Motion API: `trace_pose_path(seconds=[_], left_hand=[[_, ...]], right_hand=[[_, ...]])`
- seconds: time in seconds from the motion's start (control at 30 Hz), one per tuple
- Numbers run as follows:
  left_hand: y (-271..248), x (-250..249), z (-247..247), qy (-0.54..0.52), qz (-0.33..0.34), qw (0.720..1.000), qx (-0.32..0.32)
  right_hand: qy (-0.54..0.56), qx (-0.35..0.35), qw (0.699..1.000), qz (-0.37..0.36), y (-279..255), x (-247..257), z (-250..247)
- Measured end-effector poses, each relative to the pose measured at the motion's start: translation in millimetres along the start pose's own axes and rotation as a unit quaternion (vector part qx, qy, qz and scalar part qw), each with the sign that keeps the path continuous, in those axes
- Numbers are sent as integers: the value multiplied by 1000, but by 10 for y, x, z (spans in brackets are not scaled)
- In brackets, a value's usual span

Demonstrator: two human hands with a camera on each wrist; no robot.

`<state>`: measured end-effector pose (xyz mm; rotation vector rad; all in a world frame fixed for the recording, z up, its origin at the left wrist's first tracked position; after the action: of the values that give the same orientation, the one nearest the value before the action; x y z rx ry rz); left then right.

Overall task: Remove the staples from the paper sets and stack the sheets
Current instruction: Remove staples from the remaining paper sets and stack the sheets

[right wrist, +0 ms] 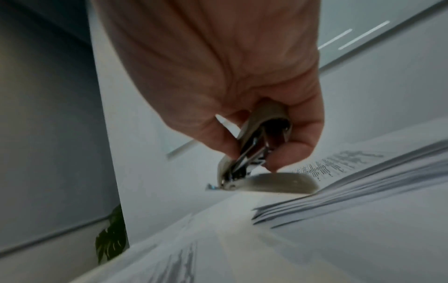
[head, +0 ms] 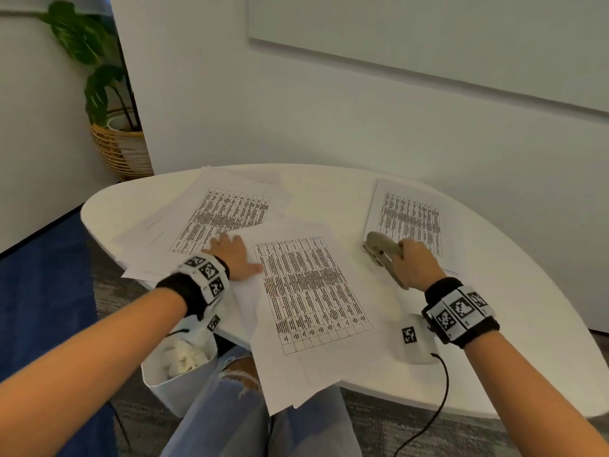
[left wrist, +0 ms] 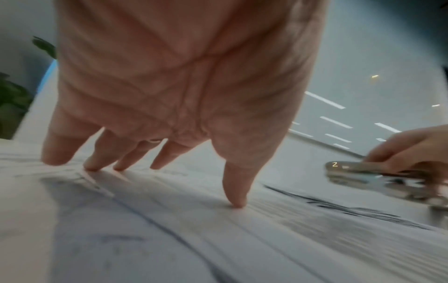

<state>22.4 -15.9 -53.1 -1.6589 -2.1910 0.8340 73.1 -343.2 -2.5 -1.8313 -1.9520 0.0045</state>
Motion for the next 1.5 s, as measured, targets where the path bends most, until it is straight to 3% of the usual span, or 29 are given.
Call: trace_pose_path(seconds=[0.07,0.17,0.33,0.5,0.63,0.77,1.13,1.3,1.5], left_hand=[[59,69,-142,-24,-17,999,-14],[62,91,-311,-18,-11,999,-28],[31,53,-368,-54,0,998,-11],[-125,-315,-277,-77,115,989,-50],[-282,-733,-130,-117,215,969,-23],[-321,-1086,-82,-114,261,958,-12],[-247,-1451,106,-18,293,956,-1],[-326,-1516,253,107,300,945,-77],[-322,-1526,477,124,290,949,-15]], right_hand=[[118,10,993,-12,-70,-24,-35],[313,66,947,-21,-231,6,-30],[356,135,924,-16,-308,-3,93],[403,191,895,-12,-314,-78,192],[318,169,933,-6,-317,-117,165],[217,167,962,16,-321,-126,212],[22,146,988,-45,-226,-18,162],[-72,144,987,-21,-135,-66,314],[-102,121,987,9,-122,-66,452]])
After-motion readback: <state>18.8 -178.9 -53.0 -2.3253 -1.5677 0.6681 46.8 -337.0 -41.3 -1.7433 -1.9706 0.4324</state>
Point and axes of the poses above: each hand's wrist, its own y-axis towards the middle knuckle, its own z-axis out of the palm, x = y × z, the point moved 4 cm from there along y, towards the middle knuckle, and after that the axes turned 15 degrees about x, right-handed, at the moved point
